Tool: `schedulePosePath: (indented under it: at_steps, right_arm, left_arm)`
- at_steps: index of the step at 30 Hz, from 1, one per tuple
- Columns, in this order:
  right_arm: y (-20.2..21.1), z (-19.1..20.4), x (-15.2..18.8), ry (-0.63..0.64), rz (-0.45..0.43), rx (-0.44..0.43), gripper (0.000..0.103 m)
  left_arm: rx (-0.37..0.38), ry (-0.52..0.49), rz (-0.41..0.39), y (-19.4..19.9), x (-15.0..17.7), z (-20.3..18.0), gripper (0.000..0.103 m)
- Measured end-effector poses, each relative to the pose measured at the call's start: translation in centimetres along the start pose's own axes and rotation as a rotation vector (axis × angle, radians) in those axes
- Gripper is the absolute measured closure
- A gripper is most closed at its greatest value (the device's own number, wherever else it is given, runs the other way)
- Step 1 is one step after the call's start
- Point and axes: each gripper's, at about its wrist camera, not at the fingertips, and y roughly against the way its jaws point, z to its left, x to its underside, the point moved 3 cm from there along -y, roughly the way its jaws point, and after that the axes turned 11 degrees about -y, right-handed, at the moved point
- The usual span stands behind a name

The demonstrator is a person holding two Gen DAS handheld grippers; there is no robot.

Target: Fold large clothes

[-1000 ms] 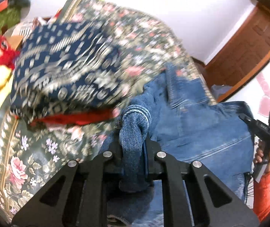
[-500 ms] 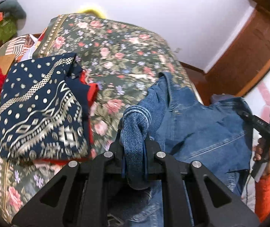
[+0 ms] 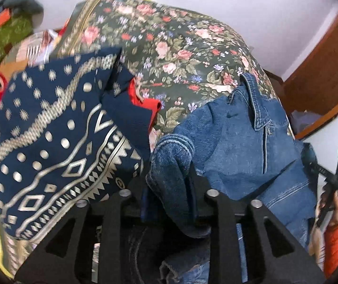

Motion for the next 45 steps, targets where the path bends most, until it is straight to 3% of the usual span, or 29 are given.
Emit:
schedulePosePath:
  at_steps: [3, 4, 6, 8, 12, 14, 16, 23, 31, 39, 45]
  right_arm:
    - [1.7, 0.1, 0.0, 0.014, 0.005, -0.008, 0.063]
    - [3.0, 0.4, 0.2, 0.036, -0.009, -0.012, 0.060]
    - [4.8, 1.0, 0.5, 0.080, -0.036, -0.020, 0.052]
    - [6.3, 1.8, 1.0, 0.119, -0.057, -0.038, 0.044]
    - [11.3, 3.2, 3.6, 0.196, -0.113, -0.087, 0.030]
    - [12.8, 3.5, 4.8, 0.221, -0.126, -0.107, 0.025]
    - [14.7, 3.7, 6.7, 0.251, -0.134, -0.122, 0.021]
    - [16.7, 3.3, 11.8, 0.324, -0.118, -0.126, 0.020]
    - [16.0, 0.2, 17.8, 0.232, -0.025, -0.101, 0.020]
    - [15.4, -3.1, 22.3, 0.077, 0.057, -0.082, 0.020]
    - [14.5, -4.4, 23.9, -0.015, 0.120, -0.109, 0.020]
  left_arm:
    - [-0.069, -0.058, -0.036, 1.5, -0.2, -0.7, 0.061]
    - [-0.097, -0.074, -0.055, 2.1, -0.3, -0.9, 0.048]
    - [-0.167, -0.094, -0.101, 3.6, -0.3, -1.2, 0.035]
    - [-0.180, -0.101, -0.122, 4.6, -0.2, -1.4, 0.035]
    - [-0.137, -0.099, -0.113, 6.4, 1.2, -1.9, 0.034]
    - [-0.131, -0.108, -0.109, 7.2, 2.3, -2.3, 0.030]
    - [-0.132, -0.118, -0.105, 8.2, 3.8, -2.5, 0.020]
    - [-0.109, -0.116, -0.059, 9.9, 9.4, -2.0, 0.015]
    - [-0.077, -0.080, 0.020, 9.7, 16.0, -0.5, 0.015]
    - [-0.018, 0.041, 0.128, 7.1, 22.8, 0.3, 0.015]
    - [0.046, 0.184, 0.151, 6.0, 26.0, 0.9, 0.013]
